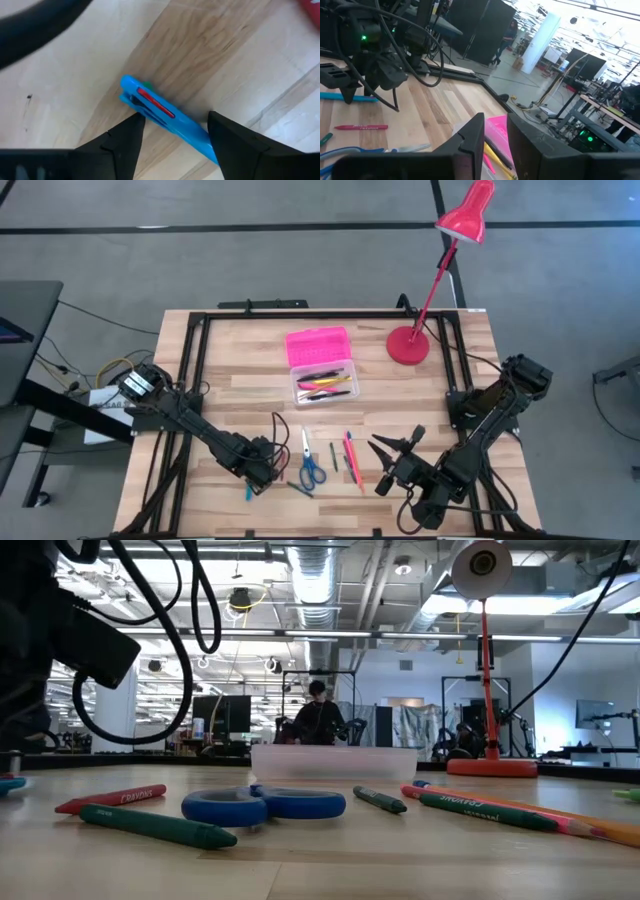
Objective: Pick & place school supplies into a supply box
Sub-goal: Put the blue pen into the pink supply box
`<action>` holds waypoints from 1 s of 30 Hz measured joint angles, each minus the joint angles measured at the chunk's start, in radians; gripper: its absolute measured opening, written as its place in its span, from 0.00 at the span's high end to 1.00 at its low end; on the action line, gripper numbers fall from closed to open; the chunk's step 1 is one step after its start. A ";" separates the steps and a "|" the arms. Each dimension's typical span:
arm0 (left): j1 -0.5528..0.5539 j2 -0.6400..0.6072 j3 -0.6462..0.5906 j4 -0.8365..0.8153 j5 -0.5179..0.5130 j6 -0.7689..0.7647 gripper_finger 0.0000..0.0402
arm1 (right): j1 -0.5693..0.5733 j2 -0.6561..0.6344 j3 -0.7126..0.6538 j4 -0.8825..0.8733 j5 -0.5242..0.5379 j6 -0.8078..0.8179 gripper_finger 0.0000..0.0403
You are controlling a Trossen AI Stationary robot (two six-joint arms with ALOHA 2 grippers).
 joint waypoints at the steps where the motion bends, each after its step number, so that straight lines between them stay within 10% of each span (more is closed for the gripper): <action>1: 0.000 0.000 0.000 -0.002 0.000 0.000 0.48 | 0.000 0.000 0.000 0.000 0.000 0.000 0.81; 19: -0.001 0.001 -0.003 -0.014 -0.046 0.080 0.86 | 0.000 0.000 0.000 0.000 0.000 0.000 0.81; 30: -0.001 0.002 -0.003 -0.013 -0.089 0.297 0.79 | 0.000 0.000 0.000 0.000 0.000 0.000 0.81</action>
